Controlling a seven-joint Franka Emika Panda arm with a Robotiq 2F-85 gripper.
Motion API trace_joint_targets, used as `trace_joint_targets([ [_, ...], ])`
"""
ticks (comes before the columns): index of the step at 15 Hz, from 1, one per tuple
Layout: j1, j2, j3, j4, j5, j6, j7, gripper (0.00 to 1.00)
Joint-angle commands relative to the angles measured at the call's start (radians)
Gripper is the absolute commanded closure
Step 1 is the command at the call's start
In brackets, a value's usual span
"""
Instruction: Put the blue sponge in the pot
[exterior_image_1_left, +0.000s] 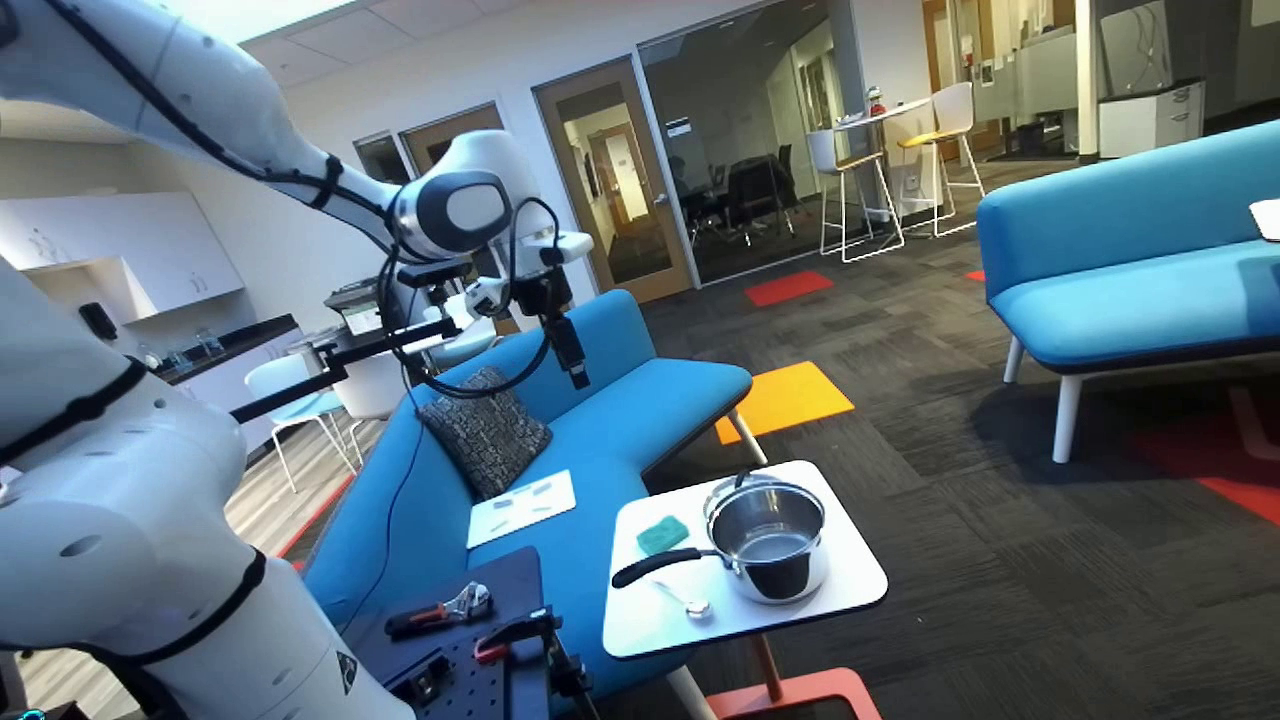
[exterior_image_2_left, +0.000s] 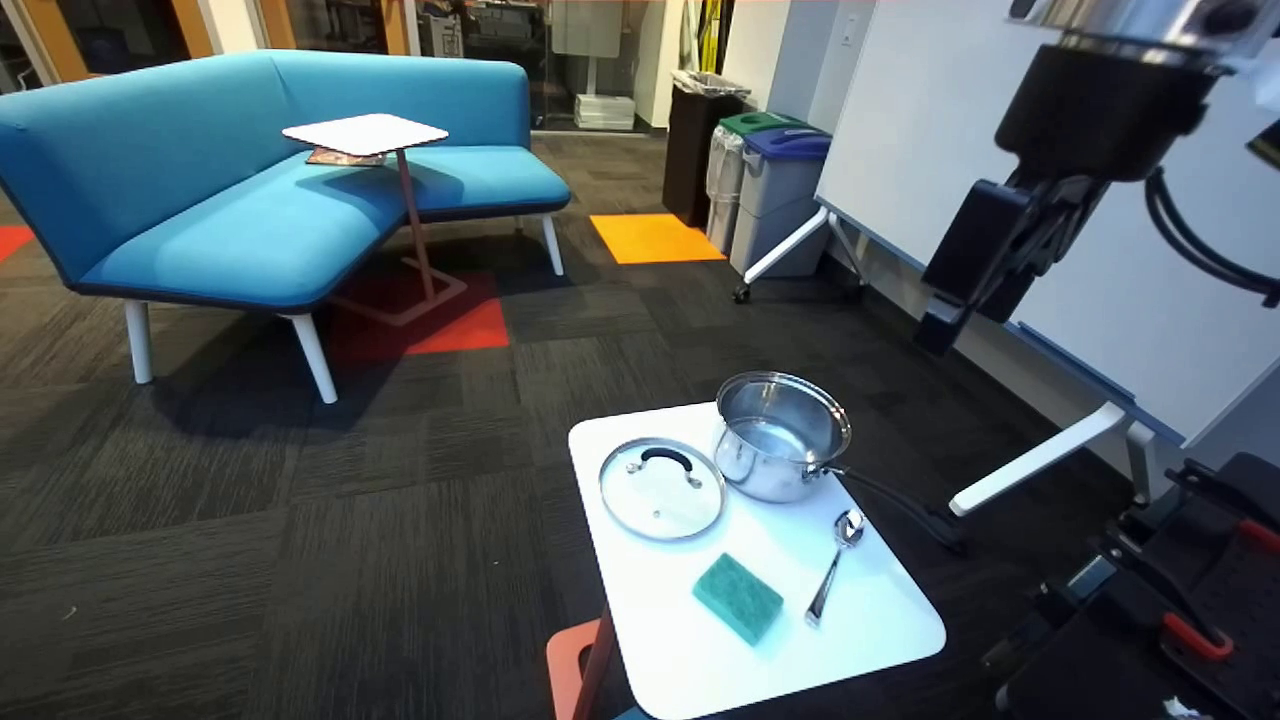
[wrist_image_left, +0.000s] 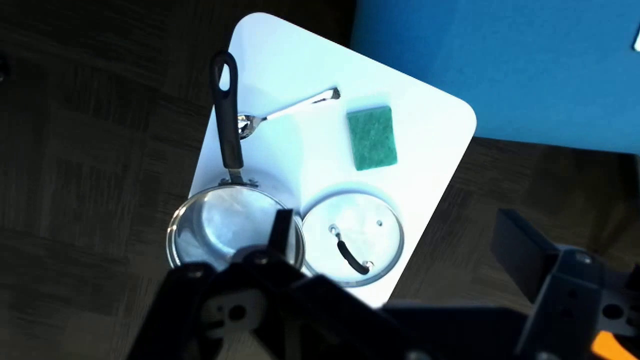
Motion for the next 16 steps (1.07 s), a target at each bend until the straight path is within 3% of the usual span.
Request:
trace_joint_targets([
  [1,0.045,0.042,-0.047,0.018,-0.029,-0.001,0.017,0.00],
  [5,0.048,0.087,-0.055,0.053,-0.037,-0.006,0.016,0.00],
  [11,0.058,0.323,-0.100,0.079,-0.120,0.246,0.051,0.00],
  [16,0.147,0.585,-0.203,0.144,-0.138,0.408,0.058,0.00],
])
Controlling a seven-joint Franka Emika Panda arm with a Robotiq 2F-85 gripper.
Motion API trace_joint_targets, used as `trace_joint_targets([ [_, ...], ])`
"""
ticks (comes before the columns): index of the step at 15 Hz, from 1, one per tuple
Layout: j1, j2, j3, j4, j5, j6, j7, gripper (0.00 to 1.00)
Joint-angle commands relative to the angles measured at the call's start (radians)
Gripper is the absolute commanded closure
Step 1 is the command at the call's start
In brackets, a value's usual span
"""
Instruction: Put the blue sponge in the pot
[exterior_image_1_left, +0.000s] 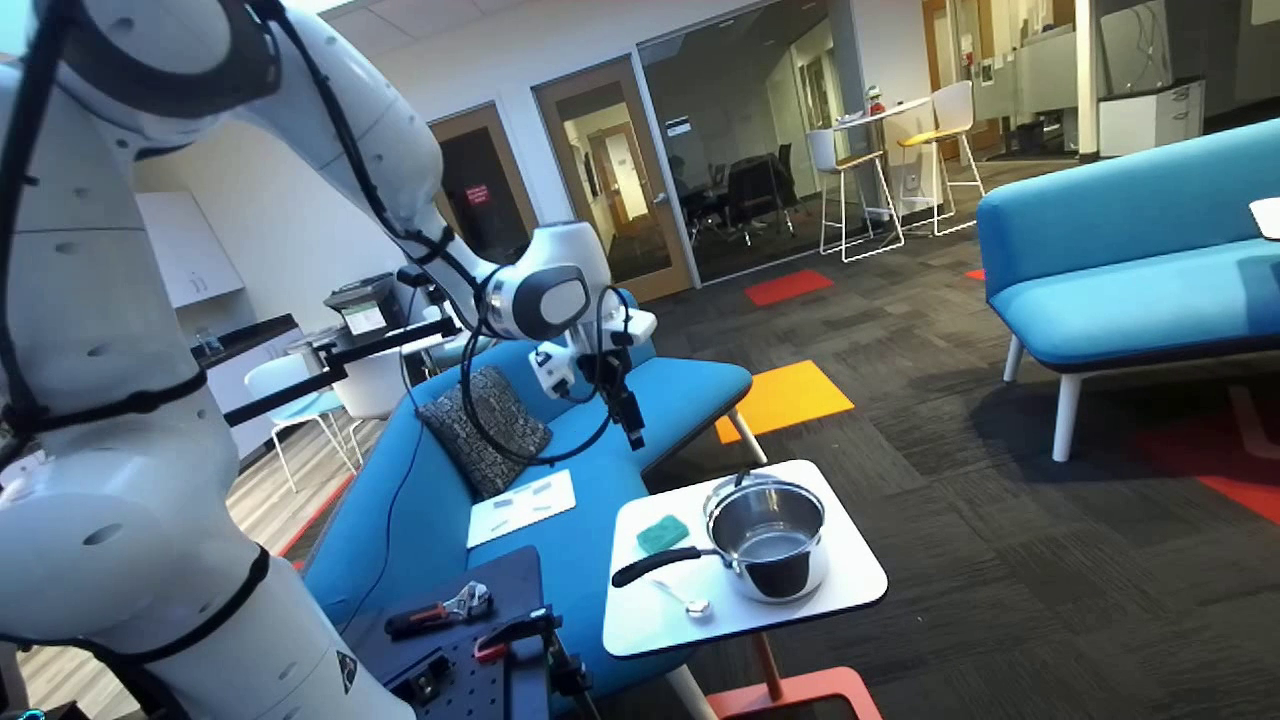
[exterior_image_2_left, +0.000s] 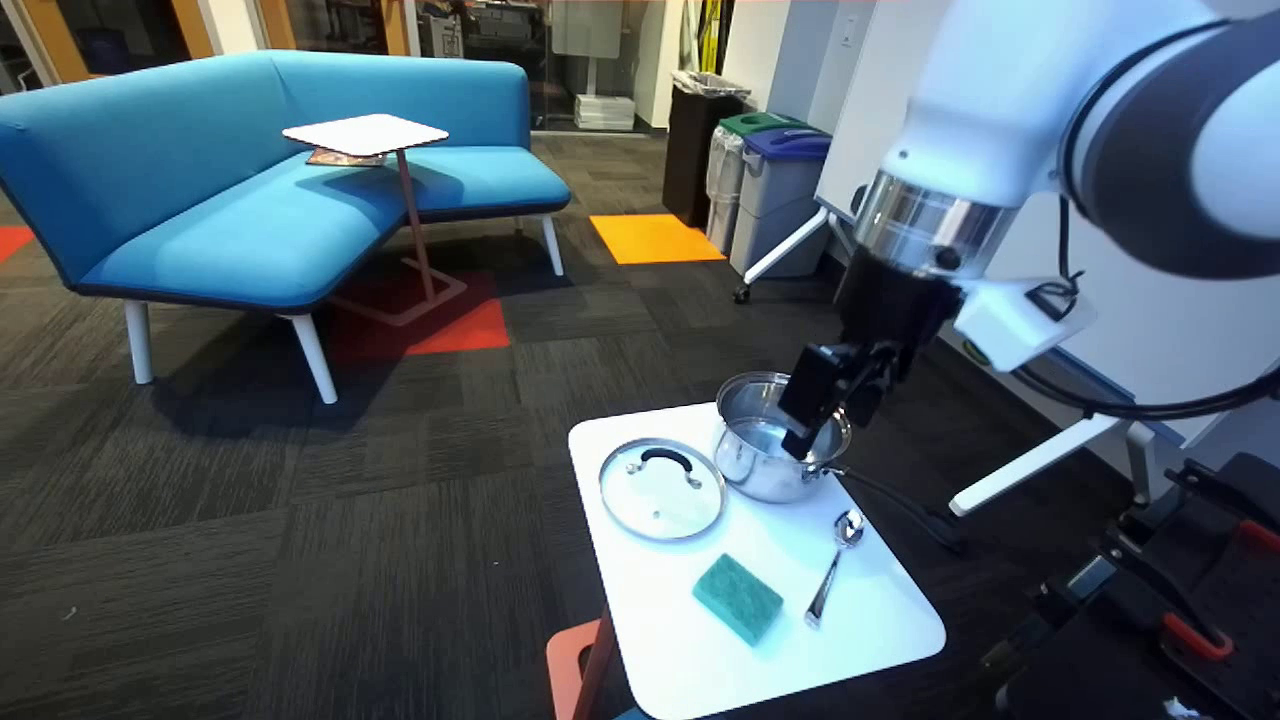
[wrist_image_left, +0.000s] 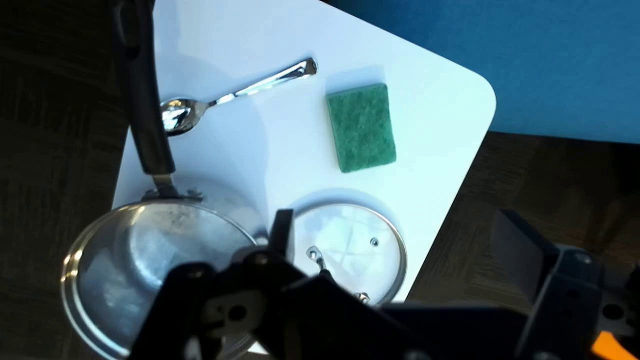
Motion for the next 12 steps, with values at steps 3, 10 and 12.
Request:
trace_joint_targets([
  [3,0.128,0.275,-0.113,0.158,0.009,0.056,0.018,0.00],
  [10,0.228,0.503,-0.191,0.363,0.053,0.030,0.032,0.00],
  [12,0.244,0.544,-0.206,0.397,0.063,0.028,0.039,0.00],
])
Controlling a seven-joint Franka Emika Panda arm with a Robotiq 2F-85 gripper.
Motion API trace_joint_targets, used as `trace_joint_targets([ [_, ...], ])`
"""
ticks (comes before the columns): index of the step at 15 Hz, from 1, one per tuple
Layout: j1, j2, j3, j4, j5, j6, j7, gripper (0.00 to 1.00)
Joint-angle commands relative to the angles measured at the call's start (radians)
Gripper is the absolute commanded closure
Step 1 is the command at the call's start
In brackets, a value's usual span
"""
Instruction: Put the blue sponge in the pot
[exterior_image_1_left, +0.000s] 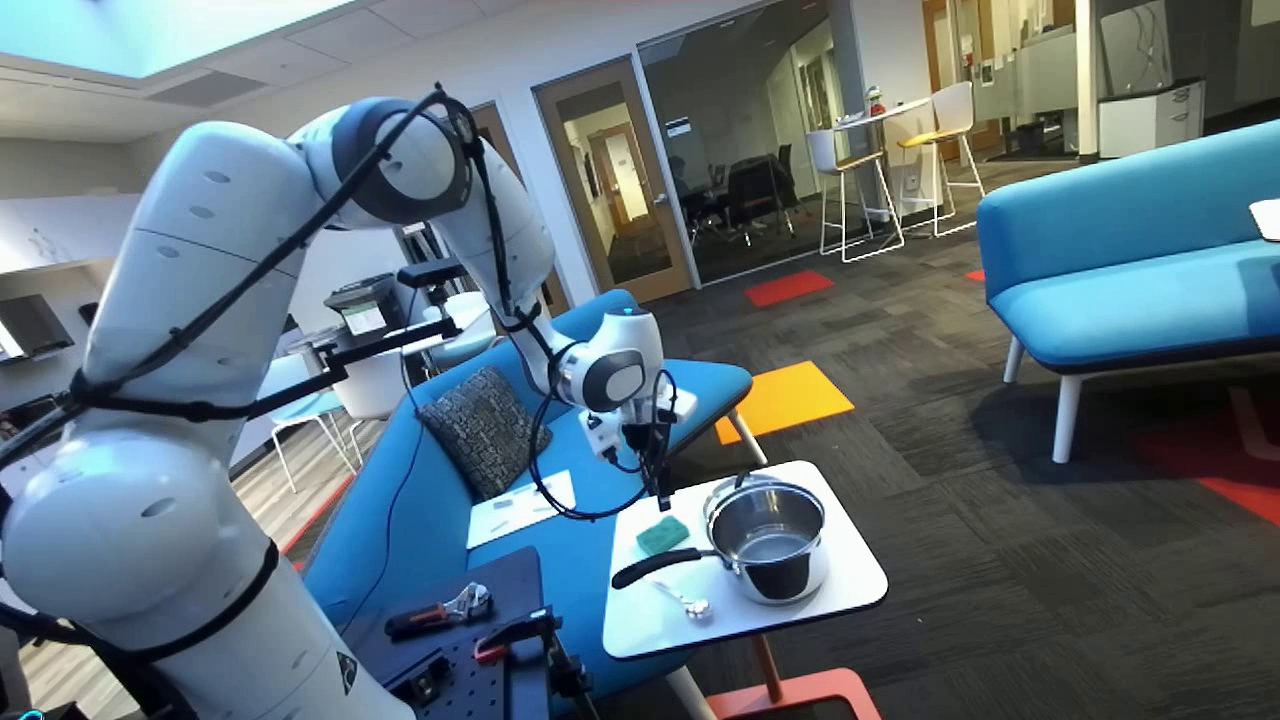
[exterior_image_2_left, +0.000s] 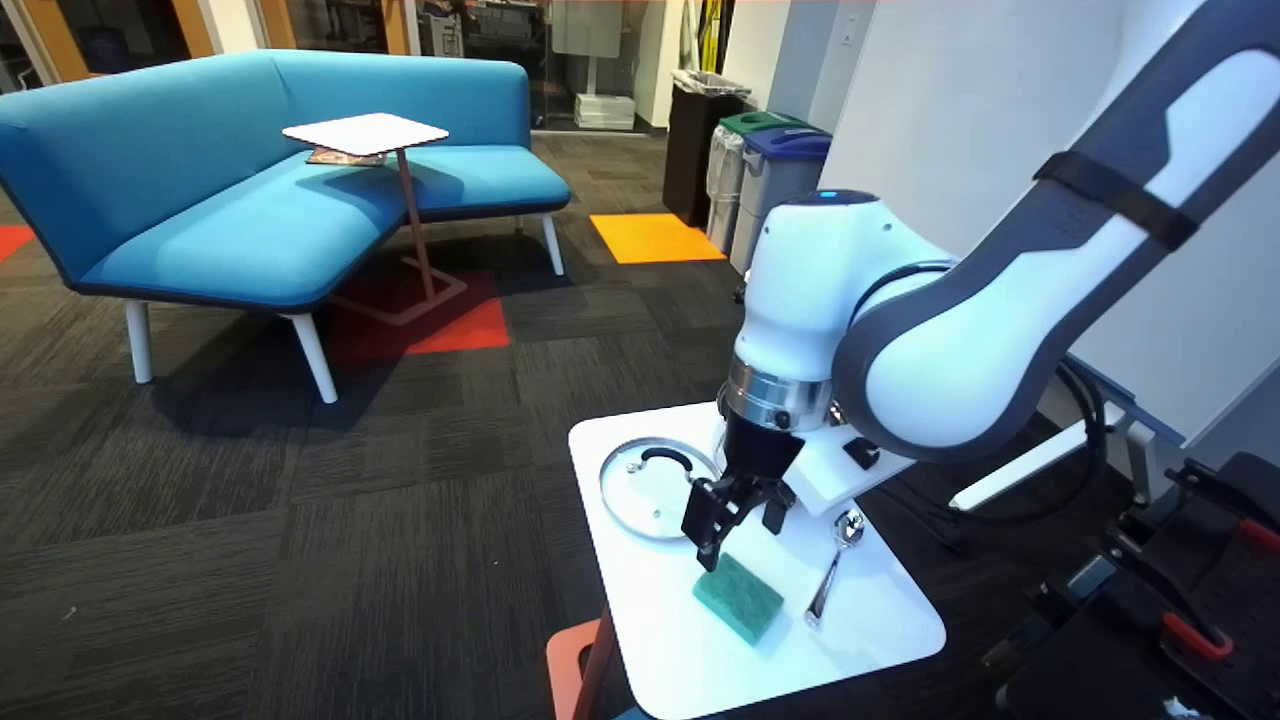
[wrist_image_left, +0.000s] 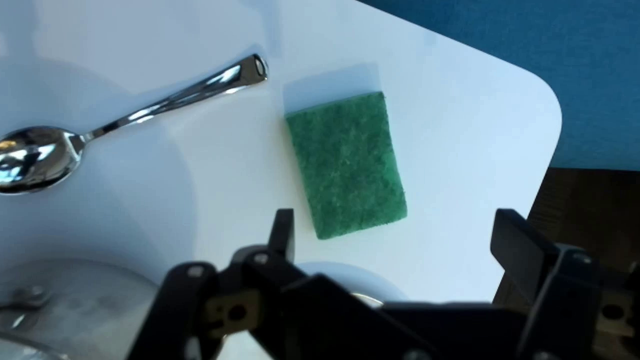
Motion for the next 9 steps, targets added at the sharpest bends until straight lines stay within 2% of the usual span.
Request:
trace_joint_targets([
  [1,0.048,0.076,-0.043,0.084,0.027,-0.023,0.045,0.00],
  [8,0.067,0.160,-0.075,0.140,0.057,-0.023,0.084,0.00],
  [9,0.067,0.168,-0.075,0.146,0.059,-0.022,0.085,0.25],
])
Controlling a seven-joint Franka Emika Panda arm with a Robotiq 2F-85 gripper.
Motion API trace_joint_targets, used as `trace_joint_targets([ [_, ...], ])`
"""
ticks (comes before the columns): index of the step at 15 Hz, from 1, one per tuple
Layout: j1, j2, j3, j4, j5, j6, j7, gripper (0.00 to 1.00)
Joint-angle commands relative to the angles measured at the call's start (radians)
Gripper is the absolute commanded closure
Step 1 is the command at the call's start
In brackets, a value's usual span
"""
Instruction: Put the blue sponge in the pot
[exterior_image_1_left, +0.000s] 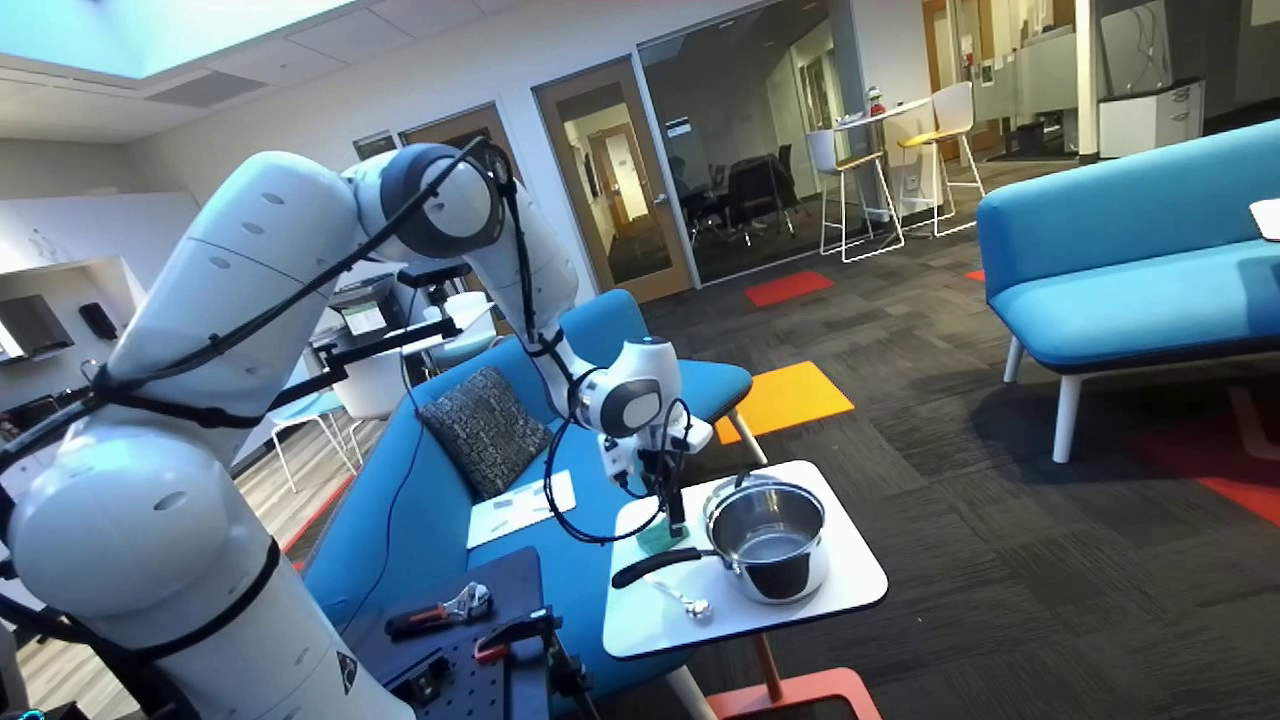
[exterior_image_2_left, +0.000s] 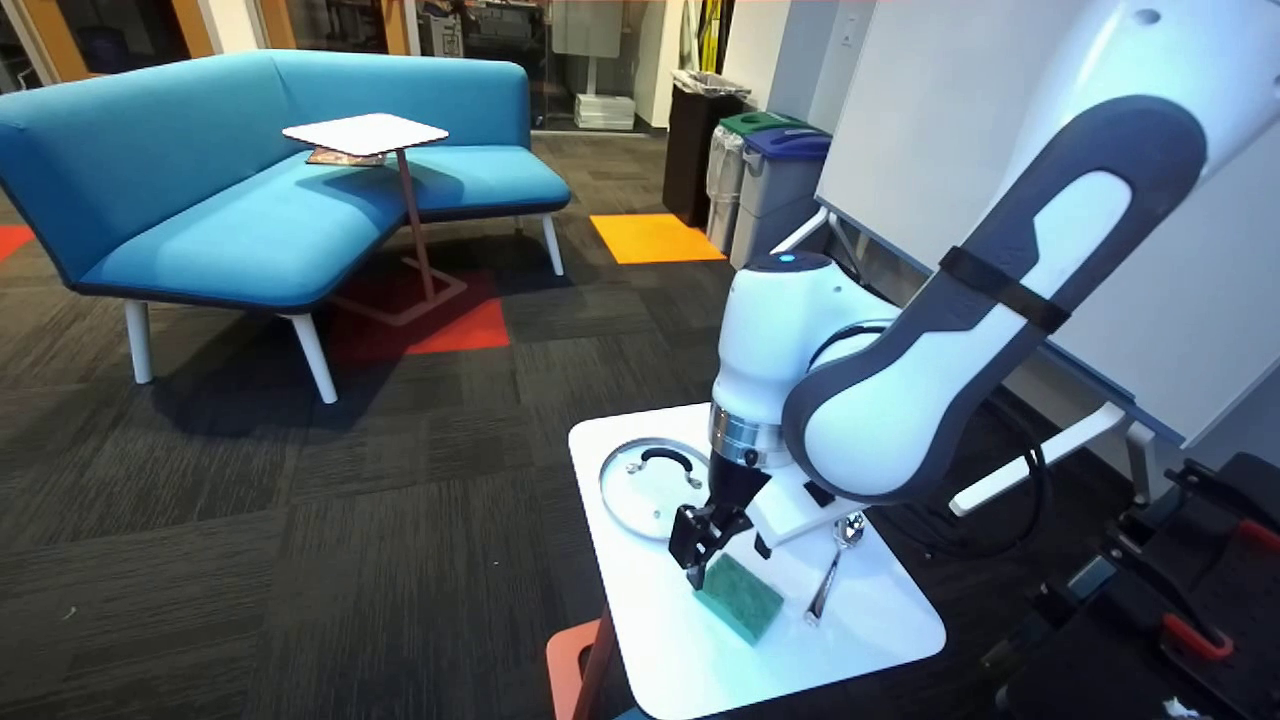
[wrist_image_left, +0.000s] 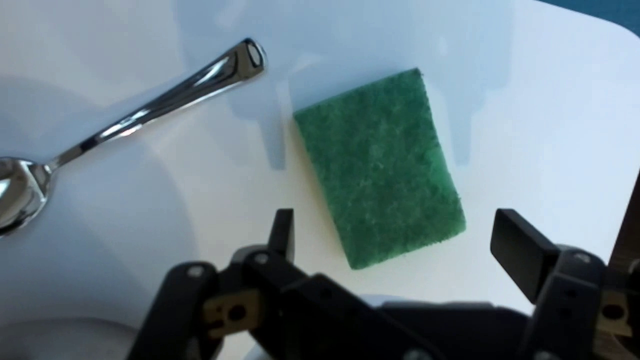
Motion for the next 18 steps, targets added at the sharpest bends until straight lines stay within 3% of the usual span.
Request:
trace_joint_targets([
  [1,0.019,0.028,-0.015,0.040,0.023,-0.023,0.027,0.26],
  [11,0.021,0.046,-0.016,0.063,0.028,-0.025,0.033,0.98],
  [15,0.027,0.024,-0.022,0.051,0.026,-0.037,0.040,0.98],
  [18,0.019,-0.072,-0.022,-0.030,0.030,0.010,0.038,0.98],
])
